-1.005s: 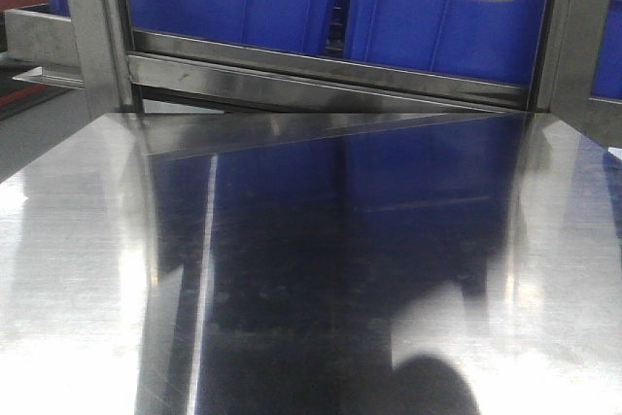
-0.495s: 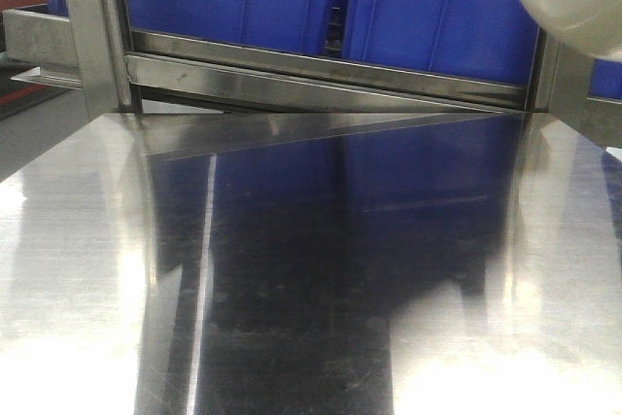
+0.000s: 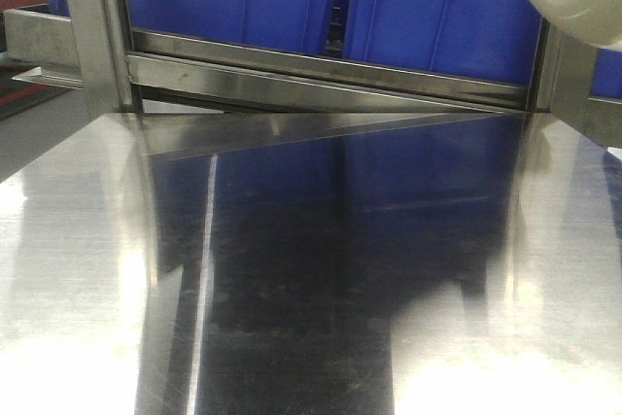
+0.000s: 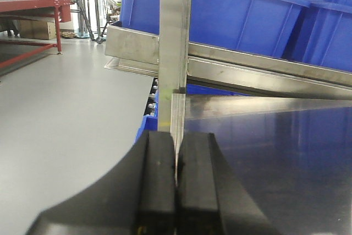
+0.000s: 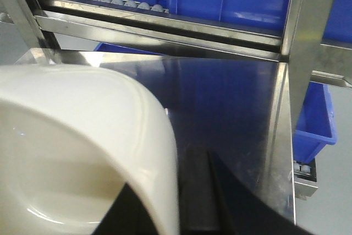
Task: Move white bin to right shelf second layer
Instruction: 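Lift the white bin off the table with the right gripper, then hold the bin raised in the right gripper while backing away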
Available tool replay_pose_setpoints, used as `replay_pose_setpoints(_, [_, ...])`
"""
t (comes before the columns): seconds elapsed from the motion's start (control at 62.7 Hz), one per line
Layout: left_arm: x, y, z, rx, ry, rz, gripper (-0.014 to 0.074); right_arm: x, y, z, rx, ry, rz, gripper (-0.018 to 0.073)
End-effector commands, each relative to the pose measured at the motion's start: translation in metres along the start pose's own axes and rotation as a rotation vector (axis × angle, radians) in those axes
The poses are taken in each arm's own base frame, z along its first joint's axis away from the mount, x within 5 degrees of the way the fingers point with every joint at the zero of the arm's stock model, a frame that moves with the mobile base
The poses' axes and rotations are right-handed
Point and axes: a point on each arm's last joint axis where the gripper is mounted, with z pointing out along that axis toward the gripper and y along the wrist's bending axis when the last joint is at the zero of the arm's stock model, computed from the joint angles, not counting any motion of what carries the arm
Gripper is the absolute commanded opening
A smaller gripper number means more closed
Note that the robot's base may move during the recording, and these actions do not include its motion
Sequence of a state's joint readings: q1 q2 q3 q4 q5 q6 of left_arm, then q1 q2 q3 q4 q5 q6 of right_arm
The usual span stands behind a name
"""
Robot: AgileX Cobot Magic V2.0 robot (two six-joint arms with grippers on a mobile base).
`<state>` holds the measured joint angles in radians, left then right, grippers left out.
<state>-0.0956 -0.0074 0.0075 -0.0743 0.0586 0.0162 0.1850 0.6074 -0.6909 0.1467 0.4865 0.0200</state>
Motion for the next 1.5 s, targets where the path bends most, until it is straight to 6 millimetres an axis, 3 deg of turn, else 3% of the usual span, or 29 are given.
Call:
replay_pose_setpoints(0.0, [0.0045,0.0005,0.0008,0.002,-0.052,-0.019,0.0085,-0.0186,0.0016,-0.0058,-0.006,-0.139,0.003,0.0055])
replay_pose_setpoints(1.484, [0.0045,0.0005,0.0008,0.002,-0.052,-0.019,0.0085,-0.0185,0.0016,-0.0057,-0.006,-0.138,0.003,0.0055])
